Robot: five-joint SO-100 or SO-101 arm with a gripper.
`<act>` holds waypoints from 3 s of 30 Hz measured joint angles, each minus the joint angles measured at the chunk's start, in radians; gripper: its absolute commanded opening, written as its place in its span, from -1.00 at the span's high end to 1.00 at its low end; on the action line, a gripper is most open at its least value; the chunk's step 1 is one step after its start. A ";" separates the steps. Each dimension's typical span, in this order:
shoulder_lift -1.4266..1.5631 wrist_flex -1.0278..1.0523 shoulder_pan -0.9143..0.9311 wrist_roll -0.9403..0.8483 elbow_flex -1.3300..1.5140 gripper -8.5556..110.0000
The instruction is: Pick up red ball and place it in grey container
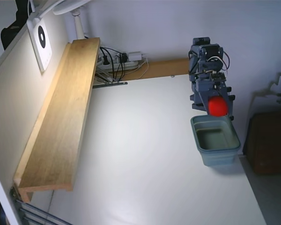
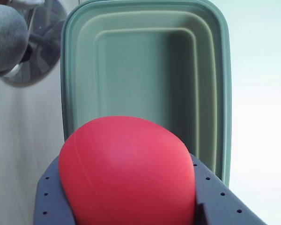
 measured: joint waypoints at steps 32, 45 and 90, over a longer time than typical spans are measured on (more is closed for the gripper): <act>0.000 0.000 0.063 0.000 0.000 0.21; 0.000 0.000 0.063 0.000 0.000 0.22; 0.221 0.117 0.808 -0.002 0.063 0.59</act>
